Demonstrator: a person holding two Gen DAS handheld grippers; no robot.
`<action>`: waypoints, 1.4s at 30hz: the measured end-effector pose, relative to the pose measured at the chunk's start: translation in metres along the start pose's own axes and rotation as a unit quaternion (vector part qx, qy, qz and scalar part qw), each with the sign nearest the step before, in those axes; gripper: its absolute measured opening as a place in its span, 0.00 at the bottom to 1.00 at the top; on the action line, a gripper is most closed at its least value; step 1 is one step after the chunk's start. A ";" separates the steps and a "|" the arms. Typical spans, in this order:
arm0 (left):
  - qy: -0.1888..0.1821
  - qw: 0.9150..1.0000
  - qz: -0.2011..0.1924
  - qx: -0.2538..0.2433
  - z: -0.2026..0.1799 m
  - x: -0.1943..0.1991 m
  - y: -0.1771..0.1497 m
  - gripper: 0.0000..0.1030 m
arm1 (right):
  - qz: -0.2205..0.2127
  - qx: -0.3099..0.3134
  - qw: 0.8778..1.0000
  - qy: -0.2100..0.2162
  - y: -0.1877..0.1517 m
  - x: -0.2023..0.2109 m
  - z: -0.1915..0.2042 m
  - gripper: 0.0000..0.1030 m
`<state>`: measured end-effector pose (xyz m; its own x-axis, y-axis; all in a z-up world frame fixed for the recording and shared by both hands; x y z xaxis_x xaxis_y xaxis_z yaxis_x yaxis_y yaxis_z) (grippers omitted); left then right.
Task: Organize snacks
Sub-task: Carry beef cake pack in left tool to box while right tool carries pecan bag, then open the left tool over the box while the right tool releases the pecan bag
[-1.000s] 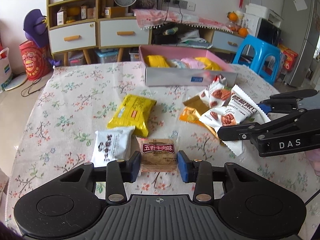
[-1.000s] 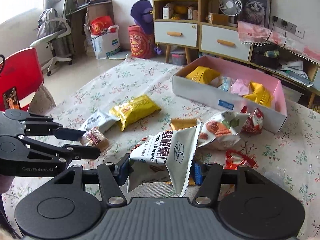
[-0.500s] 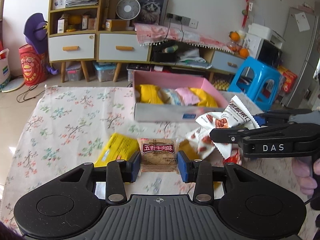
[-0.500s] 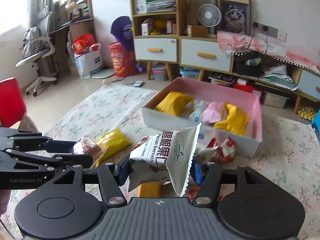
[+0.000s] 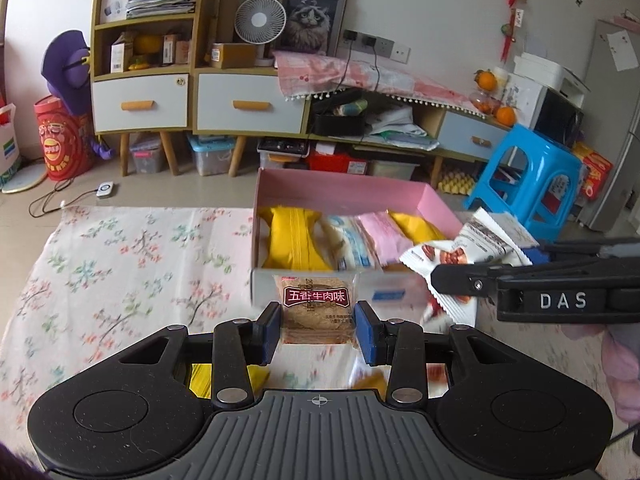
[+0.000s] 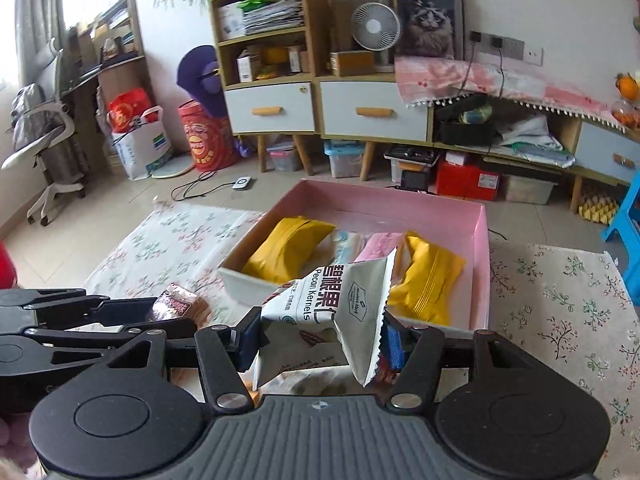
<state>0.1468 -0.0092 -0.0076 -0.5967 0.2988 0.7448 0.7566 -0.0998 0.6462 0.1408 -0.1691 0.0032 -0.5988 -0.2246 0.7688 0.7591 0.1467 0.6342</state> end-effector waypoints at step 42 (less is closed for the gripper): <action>-0.002 0.999 -0.006 -0.035 -0.026 -0.107 0.066 0.62 | 0.005 -0.151 0.987 -0.046 0.079 -0.077 -0.094 0.66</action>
<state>0.2539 -0.0719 -0.0398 -0.6053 0.3036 0.7358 0.7281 -0.1625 0.6660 0.2708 -0.2305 -0.0143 -0.6016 -0.1349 0.7873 0.7979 -0.1489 0.5841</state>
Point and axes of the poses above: each gripper's, at about its wrist camera, not at the fingertips, and x roughly against the way its jaws point, z to its left, y to its top, the point moved 3 cm from there along -x, roughly the way its jaws point, and after that the axes turned 11 degrees about z, right-handed, at the moved point
